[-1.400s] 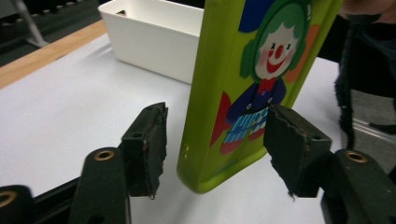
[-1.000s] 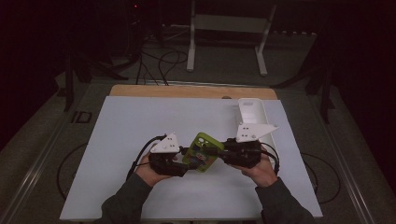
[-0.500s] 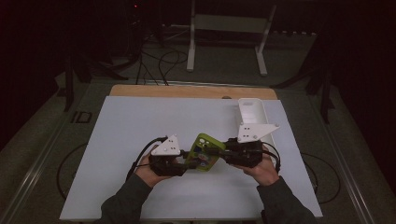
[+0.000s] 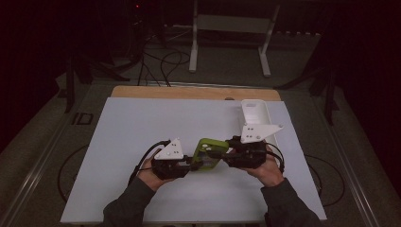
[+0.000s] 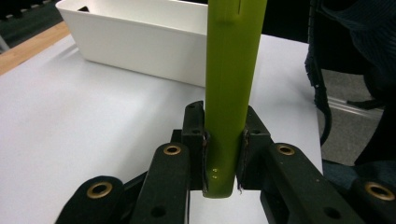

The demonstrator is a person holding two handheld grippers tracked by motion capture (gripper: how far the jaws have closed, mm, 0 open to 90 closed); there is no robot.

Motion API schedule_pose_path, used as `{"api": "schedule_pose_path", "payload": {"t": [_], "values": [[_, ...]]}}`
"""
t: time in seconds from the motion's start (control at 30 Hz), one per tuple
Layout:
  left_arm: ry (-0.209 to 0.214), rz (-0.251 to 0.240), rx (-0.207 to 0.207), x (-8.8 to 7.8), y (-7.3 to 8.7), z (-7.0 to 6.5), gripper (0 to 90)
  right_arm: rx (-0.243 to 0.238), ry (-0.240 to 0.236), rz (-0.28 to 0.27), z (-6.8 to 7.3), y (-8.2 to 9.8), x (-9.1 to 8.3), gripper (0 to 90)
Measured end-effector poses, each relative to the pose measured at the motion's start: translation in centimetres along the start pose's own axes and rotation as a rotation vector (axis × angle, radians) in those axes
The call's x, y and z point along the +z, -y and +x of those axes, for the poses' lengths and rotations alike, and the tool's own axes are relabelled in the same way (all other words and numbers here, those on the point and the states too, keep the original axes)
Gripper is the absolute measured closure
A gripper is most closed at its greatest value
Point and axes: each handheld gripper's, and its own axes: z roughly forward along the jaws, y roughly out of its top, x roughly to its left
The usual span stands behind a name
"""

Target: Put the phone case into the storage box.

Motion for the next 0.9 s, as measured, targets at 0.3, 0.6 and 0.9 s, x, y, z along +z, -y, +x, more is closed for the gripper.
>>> {"api": "schedule_pose_path", "payload": {"t": [0.3, 0.6, 0.9], "values": [[-0.038, -0.003, -0.006, 0.01, -0.02, 0.05, 77.9, 0.048, 0.120, 0.034, -0.14, 0.04, 0.62, 28.5], [-0.080, -0.013, -0.020, -0.26, 0.06, 0.29, 77.9, 0.083, 0.207, 0.033, -0.35, 0.10, 0.34, 10.2], [-0.116, -0.020, -0.033, -0.28, 0.04, 0.39, 77.9, 0.120, 0.252, 0.016, -0.37, 0.07, 0.07, 8.7]]}}
